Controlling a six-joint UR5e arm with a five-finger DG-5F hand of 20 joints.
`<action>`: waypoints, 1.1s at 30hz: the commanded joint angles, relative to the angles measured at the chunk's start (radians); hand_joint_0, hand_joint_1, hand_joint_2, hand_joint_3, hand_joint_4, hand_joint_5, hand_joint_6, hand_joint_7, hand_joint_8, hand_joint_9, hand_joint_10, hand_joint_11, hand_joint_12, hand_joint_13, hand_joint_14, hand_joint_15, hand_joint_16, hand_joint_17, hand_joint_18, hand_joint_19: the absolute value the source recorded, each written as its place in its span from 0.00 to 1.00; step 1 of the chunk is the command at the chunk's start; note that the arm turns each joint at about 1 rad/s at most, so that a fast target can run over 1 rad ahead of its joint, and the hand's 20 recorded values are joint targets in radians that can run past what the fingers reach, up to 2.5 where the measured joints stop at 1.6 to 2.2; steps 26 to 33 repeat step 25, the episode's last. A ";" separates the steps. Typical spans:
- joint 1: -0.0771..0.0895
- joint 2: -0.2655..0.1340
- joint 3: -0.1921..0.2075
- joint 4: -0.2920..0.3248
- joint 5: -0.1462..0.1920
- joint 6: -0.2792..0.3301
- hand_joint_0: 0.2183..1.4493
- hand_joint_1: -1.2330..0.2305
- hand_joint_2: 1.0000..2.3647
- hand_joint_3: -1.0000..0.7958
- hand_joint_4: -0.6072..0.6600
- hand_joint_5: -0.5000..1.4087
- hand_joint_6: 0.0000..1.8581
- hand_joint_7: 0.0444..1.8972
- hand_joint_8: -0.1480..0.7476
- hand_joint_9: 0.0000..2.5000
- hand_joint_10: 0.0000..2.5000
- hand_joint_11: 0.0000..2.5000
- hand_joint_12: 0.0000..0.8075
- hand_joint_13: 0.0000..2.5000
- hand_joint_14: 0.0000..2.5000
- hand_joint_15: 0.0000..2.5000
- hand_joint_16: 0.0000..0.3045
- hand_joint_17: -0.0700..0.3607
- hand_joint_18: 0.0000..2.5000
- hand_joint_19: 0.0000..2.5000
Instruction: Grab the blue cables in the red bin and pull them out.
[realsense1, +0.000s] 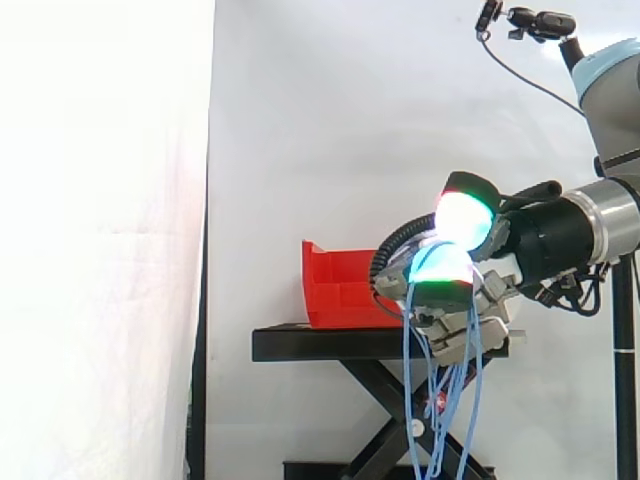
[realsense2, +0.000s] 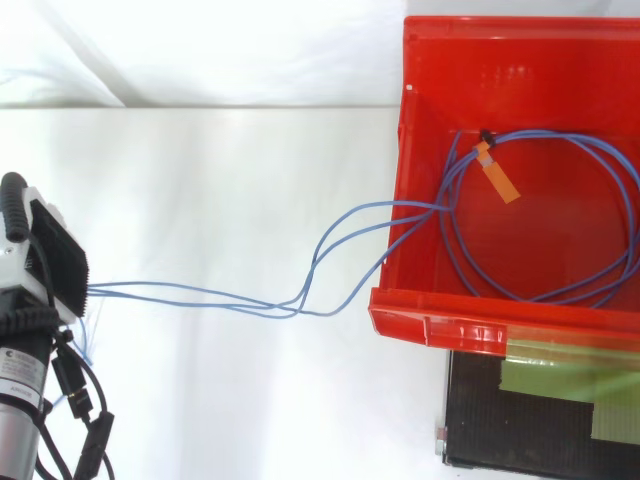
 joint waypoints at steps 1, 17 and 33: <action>0.000 -0.001 0.000 0.001 0.000 -0.001 0.64 0.16 0.00 0.00 0.66 0.63 0.74 0.11 0.50 0.57 0.00 0.62 0.43 0.48 0.58 0.40 0.15 0.40 0.50 0.58; 0.000 -0.001 0.000 0.001 0.000 0.001 0.63 0.16 0.00 0.00 0.66 0.64 0.73 0.12 0.50 0.57 0.00 0.62 0.44 0.49 0.58 0.40 0.15 0.40 0.51 0.58; 0.000 0.001 0.000 0.001 0.000 -0.001 0.63 0.16 0.00 0.00 0.66 0.64 0.73 0.11 0.50 0.57 0.00 0.62 0.43 0.49 0.58 0.40 0.15 0.40 0.51 0.58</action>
